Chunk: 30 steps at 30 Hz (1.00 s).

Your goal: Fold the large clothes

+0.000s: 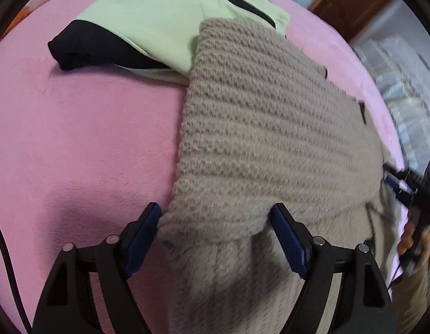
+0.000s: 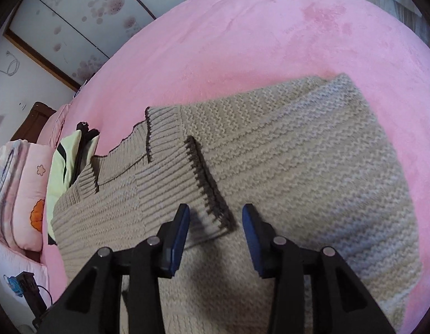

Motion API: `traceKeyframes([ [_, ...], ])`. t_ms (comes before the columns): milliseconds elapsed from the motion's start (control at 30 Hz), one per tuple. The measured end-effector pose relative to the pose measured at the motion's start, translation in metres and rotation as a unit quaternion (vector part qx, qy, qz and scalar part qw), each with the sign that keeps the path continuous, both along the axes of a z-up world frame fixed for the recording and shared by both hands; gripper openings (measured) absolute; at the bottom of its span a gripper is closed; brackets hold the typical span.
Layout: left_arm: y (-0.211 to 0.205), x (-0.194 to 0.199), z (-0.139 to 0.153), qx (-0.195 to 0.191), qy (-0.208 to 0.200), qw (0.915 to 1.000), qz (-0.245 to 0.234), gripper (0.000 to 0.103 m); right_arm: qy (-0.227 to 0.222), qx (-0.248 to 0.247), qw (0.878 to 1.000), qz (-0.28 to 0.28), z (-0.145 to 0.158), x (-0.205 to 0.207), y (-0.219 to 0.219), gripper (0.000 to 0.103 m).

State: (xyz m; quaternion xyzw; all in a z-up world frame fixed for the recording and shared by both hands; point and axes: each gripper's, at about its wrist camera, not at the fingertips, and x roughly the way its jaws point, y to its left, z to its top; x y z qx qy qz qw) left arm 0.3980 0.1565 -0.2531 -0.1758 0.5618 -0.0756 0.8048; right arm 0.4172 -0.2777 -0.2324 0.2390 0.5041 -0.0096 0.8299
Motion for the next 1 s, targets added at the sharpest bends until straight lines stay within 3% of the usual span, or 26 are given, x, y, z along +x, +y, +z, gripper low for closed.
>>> traceKeyframes([
  [33, 0.000, -0.001, 0.003, -0.008, -0.009, 0.9999, 0.002, 0.050, 0.004, -0.023, 1.000, 0.011, 0.001, 0.001, 0.007, 0.010],
  [67, -0.001, -0.002, 0.007, -0.007, -0.014, 0.9999, 0.004, 0.034, 0.004, -0.039, 0.999, 0.014, 0.004, -0.002, 0.011, 0.010],
  [133, -0.002, -0.002, 0.010, 0.006, -0.021, 0.9997, 0.003, 0.026, -0.005, -0.047, 0.999, 0.011, 0.016, -0.016, 0.011, 0.010],
  [233, -0.008, -0.005, 0.011, 0.034, -0.036, 0.9987, -0.014, 0.023, -0.017, -0.074, 0.997, -0.002, 0.021, -0.039, 0.006, 0.010],
  [300, -0.011, -0.003, 0.006, 0.041, -0.031, 0.9985, -0.019, 0.023, 0.009, -0.087, 0.996, 0.005, 0.003, -0.038, 0.005, 0.009],
  [367, -0.010, -0.001, 0.007, 0.041, -0.025, 0.9986, -0.022, 0.030, 0.002, -0.092, 0.996, 0.015, -0.002, -0.035, 0.006, 0.010],
  [400, -0.007, -0.001, 0.009, 0.046, -0.020, 0.9984, -0.027, 0.036, -0.002, -0.097, 0.995, 0.018, 0.000, -0.036, 0.006, 0.010],
  [467, -0.004, -0.001, 0.014, 0.069, -0.013, 0.9970, -0.032, 0.065, -0.002, -0.103, 0.994, 0.024, 0.007, -0.033, 0.008, 0.013],
  [500, 0.000, -0.002, 0.020, 0.093, -0.014, 0.9951, -0.032, 0.070, 0.004, -0.110, 0.994, 0.024, 0.010, -0.031, 0.008, 0.014],
  [600, 0.008, -0.007, 0.044, 0.114, -0.052, 0.9918, -0.024, 0.071, -0.010, -0.149, 0.989, 0.014, 0.025, -0.035, 0.014, 0.019],
  [700, 0.002, -0.006, 0.069, 0.111, -0.102, 0.9885, -0.014, 0.071, -0.052, -0.152, 0.986, 0.036, 0.043, -0.040, 0.034, 0.023],
  [833, -0.040, 0.019, 0.077, 0.053, -0.125, 0.9904, -0.029, 0.070, -0.087, -0.103, 0.986, 0.102, 0.055, -0.029, 0.086, 0.023],
  [1000, -0.084, 0.052, 0.058, 0.018, -0.129, 0.9913, -0.020, 0.065, -0.072, -0.043, 0.983, 0.161, 0.033, 0.006, 0.147, 0.023],
])
